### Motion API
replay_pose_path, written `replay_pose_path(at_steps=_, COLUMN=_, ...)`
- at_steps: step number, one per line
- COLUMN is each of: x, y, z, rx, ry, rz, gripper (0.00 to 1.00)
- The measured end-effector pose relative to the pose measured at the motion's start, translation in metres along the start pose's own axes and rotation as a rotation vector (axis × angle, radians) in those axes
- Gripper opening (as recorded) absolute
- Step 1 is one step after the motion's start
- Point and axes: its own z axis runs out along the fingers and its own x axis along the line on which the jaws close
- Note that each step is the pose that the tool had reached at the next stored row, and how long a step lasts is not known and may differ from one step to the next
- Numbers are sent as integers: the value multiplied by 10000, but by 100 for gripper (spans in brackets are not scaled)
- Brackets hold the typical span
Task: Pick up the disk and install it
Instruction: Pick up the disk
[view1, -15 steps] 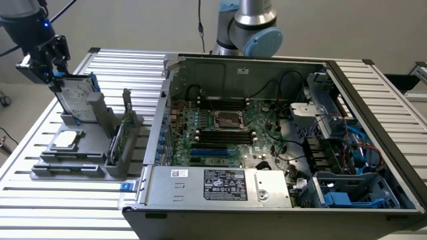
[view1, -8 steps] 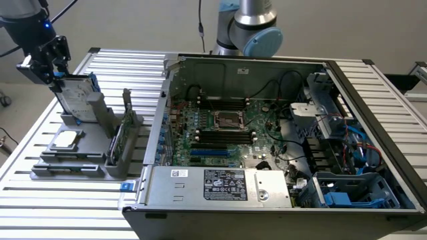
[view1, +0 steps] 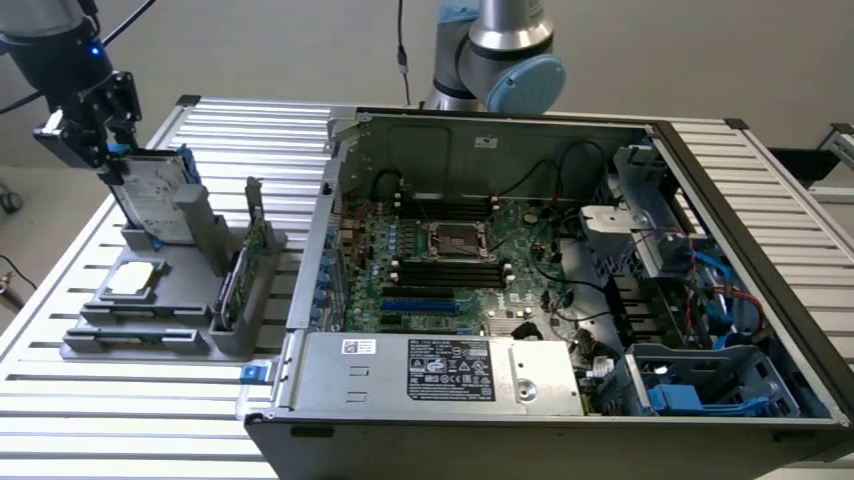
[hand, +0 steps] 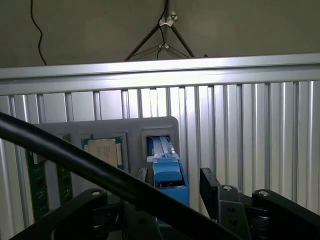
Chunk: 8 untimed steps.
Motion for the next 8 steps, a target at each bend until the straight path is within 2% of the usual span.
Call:
replay_pose_path(at_steps=4, x=-24, y=-1, z=1, rx=1, ry=19, rz=1, gripper=54)
replay_pose_path(at_steps=8, x=-41, y=0, z=4, rx=7, ry=97, rz=3, gripper=54)
